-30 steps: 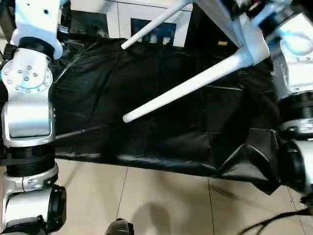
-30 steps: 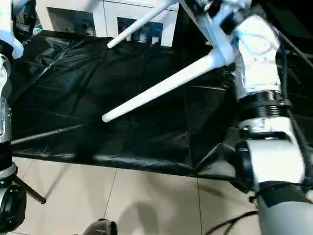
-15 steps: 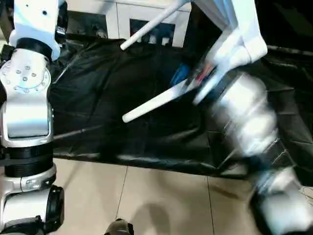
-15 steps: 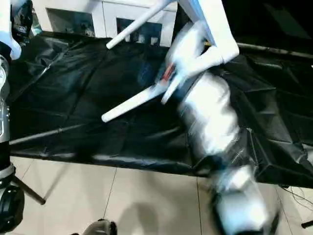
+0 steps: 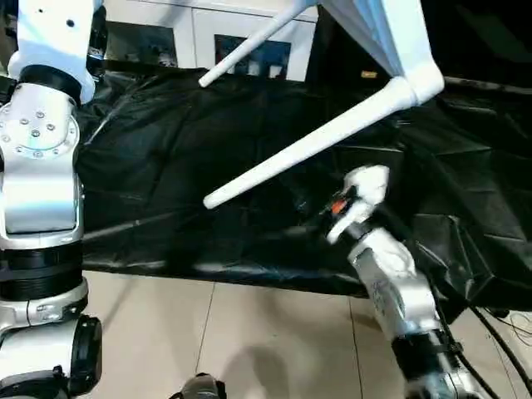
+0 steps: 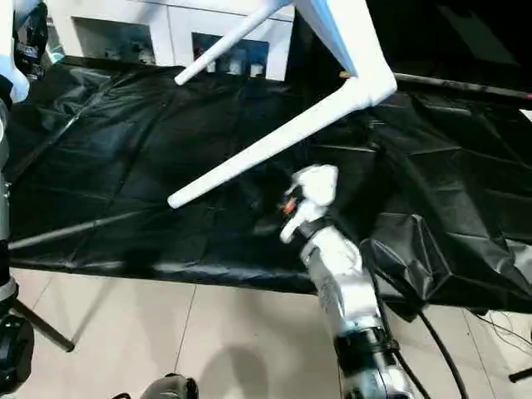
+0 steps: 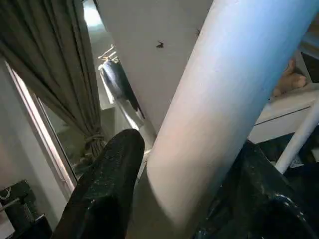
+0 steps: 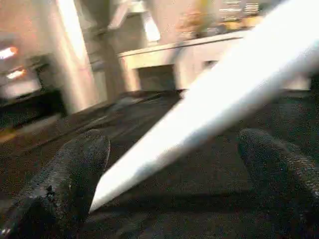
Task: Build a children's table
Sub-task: Flip table
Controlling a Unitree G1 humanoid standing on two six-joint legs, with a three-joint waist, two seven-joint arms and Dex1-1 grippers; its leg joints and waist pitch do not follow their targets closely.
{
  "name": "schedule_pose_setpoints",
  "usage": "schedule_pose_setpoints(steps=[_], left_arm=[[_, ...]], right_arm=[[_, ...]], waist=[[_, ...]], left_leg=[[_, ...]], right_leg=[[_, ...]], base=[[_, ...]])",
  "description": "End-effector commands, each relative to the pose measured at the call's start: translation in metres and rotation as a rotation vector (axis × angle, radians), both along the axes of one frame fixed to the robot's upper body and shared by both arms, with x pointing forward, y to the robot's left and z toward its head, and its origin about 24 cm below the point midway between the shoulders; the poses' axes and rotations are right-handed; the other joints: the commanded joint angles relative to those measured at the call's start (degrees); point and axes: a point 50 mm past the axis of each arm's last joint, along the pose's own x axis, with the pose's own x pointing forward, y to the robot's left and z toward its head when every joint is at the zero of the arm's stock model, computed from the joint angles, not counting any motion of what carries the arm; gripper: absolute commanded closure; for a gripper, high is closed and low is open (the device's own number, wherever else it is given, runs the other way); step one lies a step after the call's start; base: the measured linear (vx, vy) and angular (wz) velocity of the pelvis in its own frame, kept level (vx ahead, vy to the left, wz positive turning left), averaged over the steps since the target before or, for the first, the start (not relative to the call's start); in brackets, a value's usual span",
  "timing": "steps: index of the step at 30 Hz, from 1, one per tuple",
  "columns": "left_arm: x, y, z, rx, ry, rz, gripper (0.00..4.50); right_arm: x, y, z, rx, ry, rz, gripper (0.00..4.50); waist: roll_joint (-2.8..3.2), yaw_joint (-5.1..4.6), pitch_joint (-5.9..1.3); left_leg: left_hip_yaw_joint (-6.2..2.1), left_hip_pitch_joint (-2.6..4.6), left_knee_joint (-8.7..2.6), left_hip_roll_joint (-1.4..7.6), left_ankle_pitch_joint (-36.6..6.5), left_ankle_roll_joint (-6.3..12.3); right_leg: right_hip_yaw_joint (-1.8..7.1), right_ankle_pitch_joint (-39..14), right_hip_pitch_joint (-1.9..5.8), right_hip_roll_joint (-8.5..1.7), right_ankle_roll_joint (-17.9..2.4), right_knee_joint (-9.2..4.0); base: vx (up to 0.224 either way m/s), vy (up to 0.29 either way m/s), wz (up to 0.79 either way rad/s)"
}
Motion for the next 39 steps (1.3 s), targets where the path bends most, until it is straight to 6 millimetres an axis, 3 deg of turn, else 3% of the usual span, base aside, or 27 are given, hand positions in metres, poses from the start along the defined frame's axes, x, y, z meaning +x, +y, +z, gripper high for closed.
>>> schedule_pose_setpoints(steps=[1, 4, 7, 9, 13, 14, 17, 19, 31, 39], left_arm=[[0.002, 0.004, -0.005, -0.072, 0.015, 0.002, 2.23], [0.002, 0.003, -0.006, -0.071, 0.016, 0.001, 2.24], [0.001, 0.003, -0.006, -0.07, 0.018, 0.002, 2.25], [0.001, 0.004, -0.006, -0.069, 0.019, 0.003, 2.25], [-0.002, 0.006, -0.006, -0.068, 0.02, 0.014, 2.25], [-0.002, 0.006, -0.006, -0.068, 0.02, 0.014, 2.25], [-0.004, 0.008, -0.007, -0.068, 0.021, 0.021, 2.25], [-0.004, 0.008, -0.007, -0.068, 0.022, 0.022, 2.26], [-0.005, 0.01, -0.008, -0.069, 0.027, 0.033, 2.26], [-0.004, 0.014, -0.008, -0.075, 0.029, 0.048, 2.3]], right_arm=[[0.015, -0.009, 0.006, 0.096, 0.025, -0.085, 0.0], [0.027, -0.009, 0.008, 0.124, 0.066, -0.124, 0.0], [0.042, -0.007, 0.01, 0.171, 0.125, -0.15, 0.0], [0.049, -0.006, 0.013, 0.185, 0.142, -0.153, 0.0], [0.063, -0.007, 0.019, 0.24, 0.184, -0.168, 0.0], [0.063, -0.007, 0.019, 0.24, 0.184, -0.168, 0.27], [0.072, -0.01, 0.027, 0.291, 0.201, -0.14, 0.34], [0.074, -0.01, 0.03, 0.312, 0.2, -0.128, 0.69], [0.079, -0.013, 0.042, 0.39, 0.151, -0.048, 1.7], [0.083, -0.025, 0.066, 0.404, 0.049, -0.01, 2.34]], waist=[[0.72, -0.67, -4.44], [0.78, -0.92, -4.42], [0.22, -1.16, -4.56], [0.39, -1.08, -4.61], [0.09, -1.07, -4.55], [0.07, -1.12, -4.63], [0.18, -1.0, -4.64], [0.14, -0.99, -4.64], [0.08, -0.86, -4.75], [0.1, -0.75, -4.79]], left_leg=[[-2.12, 3.58, -5.0, 2.56, -20.21, -5.71], [-2.02, 3.61, -5.02, 2.56, -19.56, -5.77], [-1.82, 3.37, -4.89, 2.42, -17.38, -5.09], [-1.63, 3.42, -4.67, 2.42, -16.45, -4.52], [-1.37, 3.45, -4.54, 2.49, -14.68, -3.41], [-1.38, 3.34, -4.47, 2.49, -14.22, -3.29], [-1.29, 3.28, -4.42, 2.46, -13.66, -2.89], [-1.27, 3.31, -4.45, 2.5, -14.11, -2.85], [-1.19, 3.14, -4.34, 2.54, -12.74, -1.7], [-1.14, 3.22, -4.27, 2.61, -12.25, -1.24]], right_leg=[[2.14, -9.91, 0.43, -4.48, -8.17, -5.13], [2.08, -8.59, 0.4, -4.27, -8.22, -5.12], [1.97, -6.8, 0.83, -4.4, -9.18, -4.9], [2.01, -6.47, 0.84, -4.47, -9.66, -4.84], [1.87, -5.46, 0.82, -4.34, -10.21, -4.72], [1.9, -4.89, 0.96, -4.41, -10.32, -4.5], [1.79, -4.14, 1.0, -4.34, -10.69, -4.5], [1.77, -4.88, 1.02, -4.42, -10.86, -4.53], [1.53, -4.01, 1.2, -4.61, -12.29, -4.39], [1.46, -3.73, 1.16, -4.59, -12.84, -4.34]], base=[[0.0, 0.0, 0.0], [0.0, 0.0, 0.0], [0.0, 0.0, 0.0], [0.0, 0.0, 0.0], [0.0, 0.0, 0.0], [0.0, 0.0, 0.0], [0.0, 0.0, 0.0], [0.0, 0.0, 0.0], [0.0, 0.0, 0.0], [0.0, 0.0, 0.0]])
